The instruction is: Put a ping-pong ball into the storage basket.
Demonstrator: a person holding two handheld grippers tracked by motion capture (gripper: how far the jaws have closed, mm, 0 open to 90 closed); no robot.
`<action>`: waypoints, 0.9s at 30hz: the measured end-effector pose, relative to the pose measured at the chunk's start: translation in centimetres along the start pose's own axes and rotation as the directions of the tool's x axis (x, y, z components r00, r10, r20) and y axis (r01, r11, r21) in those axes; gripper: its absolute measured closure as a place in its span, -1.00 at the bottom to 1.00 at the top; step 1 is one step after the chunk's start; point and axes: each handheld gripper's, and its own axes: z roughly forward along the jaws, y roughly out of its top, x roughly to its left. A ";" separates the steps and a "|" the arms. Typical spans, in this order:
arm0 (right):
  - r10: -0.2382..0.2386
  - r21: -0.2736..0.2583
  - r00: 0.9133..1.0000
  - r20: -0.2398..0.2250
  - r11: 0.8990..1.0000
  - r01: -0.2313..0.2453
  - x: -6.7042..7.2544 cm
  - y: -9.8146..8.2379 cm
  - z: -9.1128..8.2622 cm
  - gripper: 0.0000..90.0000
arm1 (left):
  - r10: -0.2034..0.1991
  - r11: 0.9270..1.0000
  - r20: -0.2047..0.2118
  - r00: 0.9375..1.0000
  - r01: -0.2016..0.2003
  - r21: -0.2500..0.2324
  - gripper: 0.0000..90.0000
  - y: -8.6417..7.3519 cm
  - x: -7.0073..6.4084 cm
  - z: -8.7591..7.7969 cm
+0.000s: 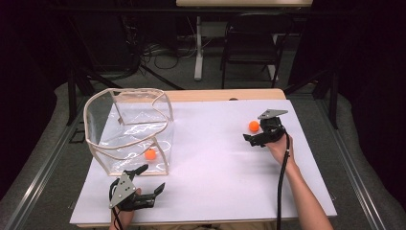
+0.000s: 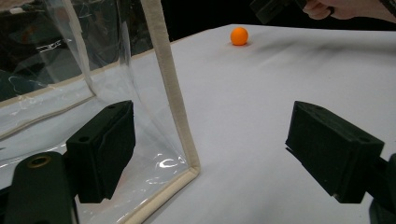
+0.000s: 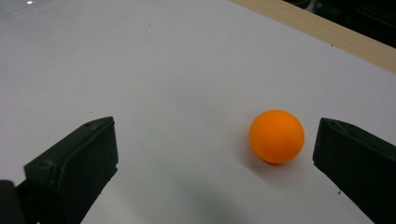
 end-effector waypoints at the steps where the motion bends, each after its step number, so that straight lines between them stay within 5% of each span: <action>1: 0.013 0.006 1.000 0.001 1.000 -0.013 -0.2 0.0 0.2 -1.00 | 0.001 1.000 0.000 1.000 -0.001 0.001 -0.65 0.0 0.0 0.0; 16: 0.126 0.002 0.991 0.051 0.992 -0.126 -3.2 -0.2 3.0 -1.00 | 0.004 1.000 0.004 1.000 -0.004 0.006 -0.65 0.0 -0.1 0.1; 23: 0.132 0.034 0.988 0.083 0.990 -0.135 -3.7 -0.9 4.3 -1.00 | -0.001 1.000 0.003 1.000 0.001 0.003 -0.65 -0.1 0.0 0.1; 27: 0.138 0.036 0.986 0.091 0.989 -0.142 -3.7 -1.1 4.9 -0.80 | -0.002 1.000 0.005 1.000 0.002 0.003 -0.65 -0.1 0.1 0.1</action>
